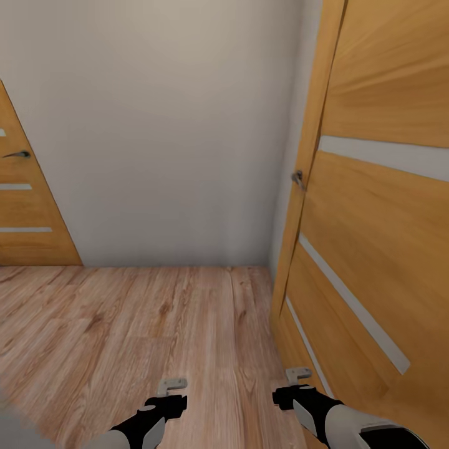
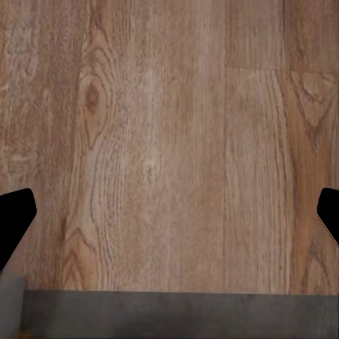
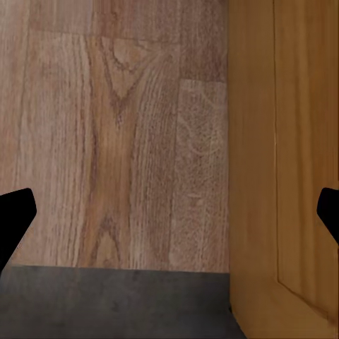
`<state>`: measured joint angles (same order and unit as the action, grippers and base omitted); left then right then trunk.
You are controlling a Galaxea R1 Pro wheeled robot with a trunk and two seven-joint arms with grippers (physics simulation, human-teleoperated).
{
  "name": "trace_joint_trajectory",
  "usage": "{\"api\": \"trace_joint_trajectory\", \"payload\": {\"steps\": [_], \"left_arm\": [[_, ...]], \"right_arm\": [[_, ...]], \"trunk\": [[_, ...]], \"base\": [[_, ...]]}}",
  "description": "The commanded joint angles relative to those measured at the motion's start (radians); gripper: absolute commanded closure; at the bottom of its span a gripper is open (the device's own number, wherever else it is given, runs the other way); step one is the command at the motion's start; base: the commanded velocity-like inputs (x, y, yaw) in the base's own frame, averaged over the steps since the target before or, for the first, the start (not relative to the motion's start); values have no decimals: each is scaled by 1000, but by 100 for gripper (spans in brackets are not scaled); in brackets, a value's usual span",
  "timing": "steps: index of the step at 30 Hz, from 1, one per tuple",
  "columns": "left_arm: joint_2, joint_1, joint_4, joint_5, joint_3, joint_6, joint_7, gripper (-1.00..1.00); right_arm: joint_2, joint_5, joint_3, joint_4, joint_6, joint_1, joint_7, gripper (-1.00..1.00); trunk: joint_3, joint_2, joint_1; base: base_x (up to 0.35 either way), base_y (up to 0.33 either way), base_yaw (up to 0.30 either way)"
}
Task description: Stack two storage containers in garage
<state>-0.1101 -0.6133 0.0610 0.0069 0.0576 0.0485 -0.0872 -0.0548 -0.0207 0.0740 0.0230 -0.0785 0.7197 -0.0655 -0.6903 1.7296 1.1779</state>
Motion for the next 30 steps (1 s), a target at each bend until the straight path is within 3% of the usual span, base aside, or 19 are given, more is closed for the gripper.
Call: {"api": "trace_joint_trajectory", "payload": {"steps": [1,12,22,30], "left_arm": [[0,-1,-1,1,5,4,-2,-100],[0,-1,-1,1,5,4,-2,-100],[0,-1,-1,1,5,4,-2,-100],[0,0,-1,1,5,5,-2,-100]], "right_arm": [[0,-2,7,2,-3,1,-4,-100],[0,-2,7,2,-3,1,-4,-100],[0,-3,7,2,-3,1,-4,-100],[0,-4,7,2,-3,1,-4,-100]], "trunk": [[-1,0,0],[-1,0,0],[-1,0,0],[-1,0,0]], "base": [[310,0,0],[113,0,0],[287,0,0],[43,0,1]]}}
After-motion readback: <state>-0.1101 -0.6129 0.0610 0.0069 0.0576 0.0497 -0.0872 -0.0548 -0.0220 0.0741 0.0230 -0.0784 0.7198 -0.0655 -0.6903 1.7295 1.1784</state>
